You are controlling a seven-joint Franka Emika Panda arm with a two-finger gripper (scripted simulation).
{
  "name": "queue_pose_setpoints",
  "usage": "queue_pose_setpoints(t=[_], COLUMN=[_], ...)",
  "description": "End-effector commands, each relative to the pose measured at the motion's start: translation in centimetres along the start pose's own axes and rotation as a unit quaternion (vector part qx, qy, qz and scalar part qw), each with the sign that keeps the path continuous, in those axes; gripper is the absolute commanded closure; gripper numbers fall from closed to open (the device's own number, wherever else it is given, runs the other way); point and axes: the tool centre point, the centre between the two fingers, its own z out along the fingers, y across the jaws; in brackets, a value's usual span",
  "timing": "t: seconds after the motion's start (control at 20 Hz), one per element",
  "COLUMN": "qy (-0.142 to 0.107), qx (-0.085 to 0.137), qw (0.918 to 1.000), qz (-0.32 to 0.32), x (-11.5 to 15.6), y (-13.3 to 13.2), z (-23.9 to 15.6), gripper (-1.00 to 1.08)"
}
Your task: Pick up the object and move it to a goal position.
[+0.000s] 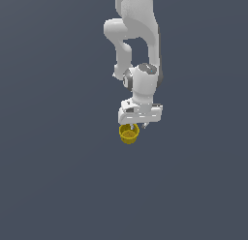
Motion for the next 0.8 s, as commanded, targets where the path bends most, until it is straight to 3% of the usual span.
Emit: queue_pose_setpoints(t=[0.0, 0.75], qy=[0.0, 0.001], qx=[0.0, 0.0], qw=[1.0, 1.0], qz=[0.0, -0.001], x=[0.0, -0.1], y=[0.0, 0.0], z=[0.0, 2.8], gripper=[-0.2, -0.2])
